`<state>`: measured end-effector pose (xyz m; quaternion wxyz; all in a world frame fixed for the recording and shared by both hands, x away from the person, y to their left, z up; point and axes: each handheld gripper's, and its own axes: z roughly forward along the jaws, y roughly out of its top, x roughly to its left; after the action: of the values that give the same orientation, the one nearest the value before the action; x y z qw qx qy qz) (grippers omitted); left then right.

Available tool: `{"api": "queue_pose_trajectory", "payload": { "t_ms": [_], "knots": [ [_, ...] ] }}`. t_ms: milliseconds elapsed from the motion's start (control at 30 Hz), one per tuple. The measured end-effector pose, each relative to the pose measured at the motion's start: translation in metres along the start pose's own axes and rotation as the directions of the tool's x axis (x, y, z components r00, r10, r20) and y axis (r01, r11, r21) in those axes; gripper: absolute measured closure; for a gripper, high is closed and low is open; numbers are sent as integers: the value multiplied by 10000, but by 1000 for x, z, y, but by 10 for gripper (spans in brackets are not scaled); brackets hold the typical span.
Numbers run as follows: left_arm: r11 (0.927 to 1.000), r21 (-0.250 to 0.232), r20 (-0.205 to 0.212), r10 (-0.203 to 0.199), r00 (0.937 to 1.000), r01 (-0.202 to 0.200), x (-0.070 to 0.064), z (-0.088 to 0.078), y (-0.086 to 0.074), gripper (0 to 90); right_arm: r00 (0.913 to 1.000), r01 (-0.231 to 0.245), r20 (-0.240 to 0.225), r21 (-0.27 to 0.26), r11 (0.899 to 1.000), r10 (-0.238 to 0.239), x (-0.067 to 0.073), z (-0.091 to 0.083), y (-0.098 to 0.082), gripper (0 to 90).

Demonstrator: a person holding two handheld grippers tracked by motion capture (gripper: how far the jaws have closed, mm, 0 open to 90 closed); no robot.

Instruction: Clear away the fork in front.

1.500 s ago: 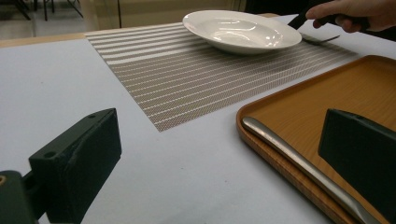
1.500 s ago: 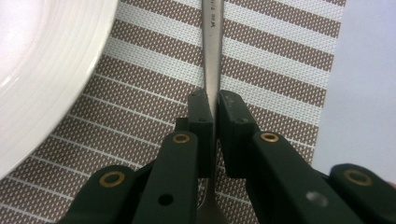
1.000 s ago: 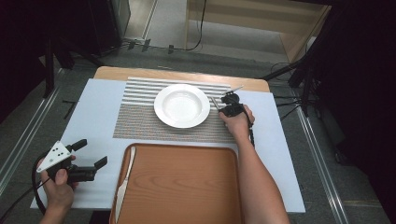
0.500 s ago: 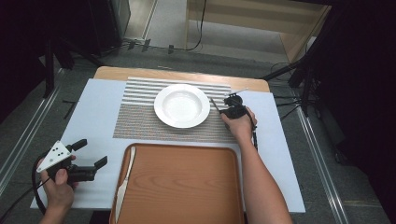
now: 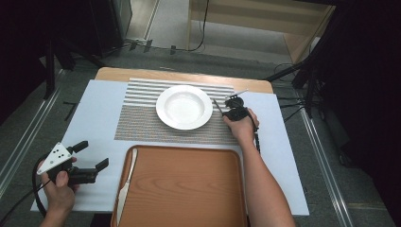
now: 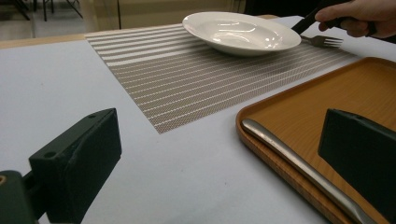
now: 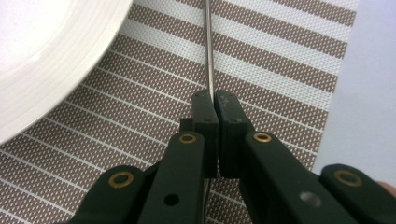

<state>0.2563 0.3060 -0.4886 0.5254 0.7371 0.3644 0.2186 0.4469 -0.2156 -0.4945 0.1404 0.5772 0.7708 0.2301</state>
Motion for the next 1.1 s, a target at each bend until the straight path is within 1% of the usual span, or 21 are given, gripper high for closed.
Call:
{"api": "queue_pose_trajectory", "payload": {
  "t_ms": [33, 100, 167, 200, 233, 267, 300, 333, 367, 433, 533, 667, 733, 833, 1100],
  "knots": [
    [10000, 16, 4, -7, 10000, 7, 0, 0, 0, 0, 10000, 17, 68, -156, 9999, -15, -1, -1, -2, 867],
    [10000, 1, -2, -3, 10000, 3, 0, 0, 1, 0, 10000, -68, 38, -367, 9993, 69, -2, -4, -4, 867],
    [10000, 23, 1, -8, 10000, 8, 0, 0, 2, 0, 9998, -190, 2, -690, 9974, 190, -4, -8, -7, 866],
    [10000, 9, 16, -9, 10000, 9, 0, 0, 2, 0, 10000, -82, -10, -867, 9962, 81, -5, -10, -8, 867],
    [10000, -11, 62, -54, 10000, 54, -1, 0, 3, 0, 10000, -57, -14, -990, 9951, 55, -5, -13, -9, 866],
    [9999, -38, 110, -100, 9999, 100, -1, 1, 4, 0, 9998, -171, -112, -1160, 9931, 159, -5, -17, -11, 866],
    [9998, -49, 163, -177, 9997, 178, -1, 1, 4, 0, 9998, -144, -142, -1269, 9918, 127, -5, -19, -11, 866],
    [9998, -98, 177, -159, 9997, 161, -2, 2, 5, 0, 9997, -146, -189, -1393, 9901, 121, -6, -22, -12, 866],
    [9999, -73, 186, -126, 9997, 128, -3, 2, 6, 0, 9994, -144, -339, -1512, 9884, 94, -6, -25, -13, 866],
    [10000, -44, 223, 28, 9997, -27, -7, 3, 8, 0, 9989, -233, -431, -1714, 9849, 162, -5, -29, -16, 866],
    [9999, -105, 390, 73, 9992, -69, -12, 5, 12, 0, 9990, -76, -451, -2029, 9792, -16, -4, -36, -20, 866],
    [9997, -145, 627, 215, 9978, -206, -20, 9, 20, 0, 9985, -31, -533, -2338, 9723, -96, -3, -44, -27, 866],
    [9996, -169, 766, 255, 9967, -242, -25, 12, 23, 0, 9982, -158, -595, -2524, 9675, 8, -3, -48, -31, 866],
    [9992, -189, 937, 361, 9949, -345, -30, 16, 28, 0, 9973, -202, -734, -2746, 9613, 0, -3, -53, -38, 866],
    [9990, -261, 1397, 394, 9894, -361, -43, 31, 40, 0, 9952, -72, -946, -3250, 9457, -249, 2, -68, -53, 866]
  ]
}}
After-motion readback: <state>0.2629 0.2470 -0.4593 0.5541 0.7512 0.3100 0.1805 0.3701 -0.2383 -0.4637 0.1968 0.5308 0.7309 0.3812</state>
